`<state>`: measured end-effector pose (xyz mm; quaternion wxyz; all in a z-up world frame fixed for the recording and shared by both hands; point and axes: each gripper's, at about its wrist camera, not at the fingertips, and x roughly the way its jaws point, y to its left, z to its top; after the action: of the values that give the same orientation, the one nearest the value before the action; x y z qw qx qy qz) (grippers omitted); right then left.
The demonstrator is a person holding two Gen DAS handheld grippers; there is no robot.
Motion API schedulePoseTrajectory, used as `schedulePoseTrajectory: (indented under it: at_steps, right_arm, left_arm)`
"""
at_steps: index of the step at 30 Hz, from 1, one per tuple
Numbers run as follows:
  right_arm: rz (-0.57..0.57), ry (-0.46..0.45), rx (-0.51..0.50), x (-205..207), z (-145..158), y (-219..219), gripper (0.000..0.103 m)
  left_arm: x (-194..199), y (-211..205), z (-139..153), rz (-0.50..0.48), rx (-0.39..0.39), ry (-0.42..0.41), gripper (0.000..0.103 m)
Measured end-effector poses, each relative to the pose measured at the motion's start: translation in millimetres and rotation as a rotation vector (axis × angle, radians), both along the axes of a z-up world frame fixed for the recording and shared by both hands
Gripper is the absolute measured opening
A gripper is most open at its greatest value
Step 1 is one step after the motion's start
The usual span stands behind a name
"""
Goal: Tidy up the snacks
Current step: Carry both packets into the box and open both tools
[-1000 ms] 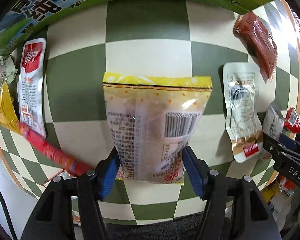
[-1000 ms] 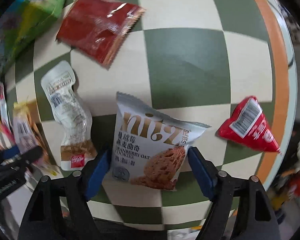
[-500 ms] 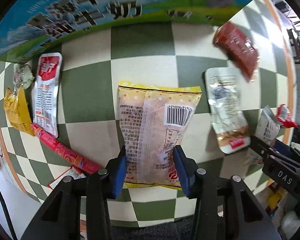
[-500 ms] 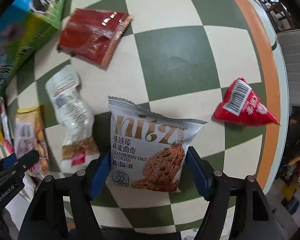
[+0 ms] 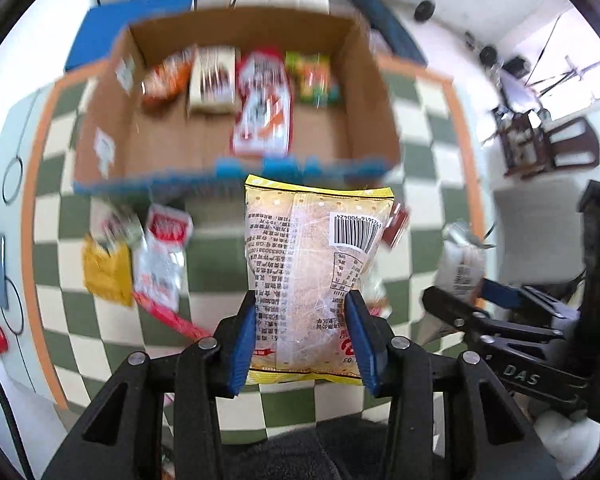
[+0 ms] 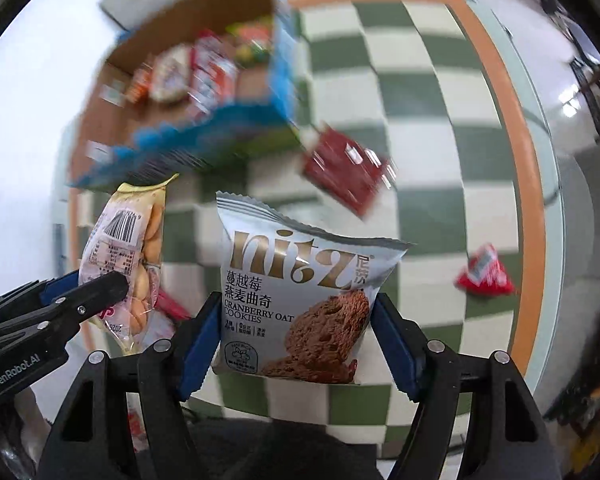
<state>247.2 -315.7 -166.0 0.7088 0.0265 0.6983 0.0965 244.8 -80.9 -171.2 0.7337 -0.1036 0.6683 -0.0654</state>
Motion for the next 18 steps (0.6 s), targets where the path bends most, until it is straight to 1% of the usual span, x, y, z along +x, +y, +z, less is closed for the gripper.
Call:
schedulePoseTrajectory:
  at_steps: [3,4,6,8,10,11,13,15,16,18]
  right_arm:
    - [0.027,-0.037,0.054,24.4,22.3,31.7,0.075]
    - [0.039,-0.053,0.057,33.4,27.8,43.7,0.075]
    - [0.065,-0.082,0.048,58.2,25.6,68.0,0.075]
    - [0.082,-0.094,0.036,78.7,27.6,80.7,0.075]
    - [0.092,-0.087,0.022,104.2,27.1,95.1,0.075]
    - [0.098,-0.081,0.014,115.4,23.2,102.2,0.075]
    - [0.106,-0.069,-0.004,134.1,15.9,114.1,0.075]
    - [0.116,-0.051,-0.030,153.1,3.4,127.7,0.075]
    - [0.121,-0.046,-0.042,158.9,-6.3,131.0,0.075]
    - [0.137,-0.023,-0.077,172.8,-24.3,140.9,0.075]
  left_arm:
    - [29.0,16.5,25.7,0.024,0.021,-0.058,0.039]
    - [44.0,25.6,27.2,0.039,0.036,-0.071,0.039]
    - [67.8,41.0,33.9,0.064,0.063,-0.077,0.038]
    - [89.5,59.1,25.9,0.087,0.073,-0.047,0.037]
    - [107.8,73.0,12.7,0.107,0.080,-0.013,0.035]
    - [118.0,79.7,5.2,0.110,0.088,0.007,0.033]
    - [137.6,93.9,-10.6,0.131,0.094,0.043,0.032]
    - [152.2,102.9,-22.1,0.143,0.096,0.070,0.032]
    - [157.0,106.5,-23.4,0.143,0.098,0.085,0.032]
    - [166.8,113.9,-37.0,0.155,0.109,0.111,0.032]
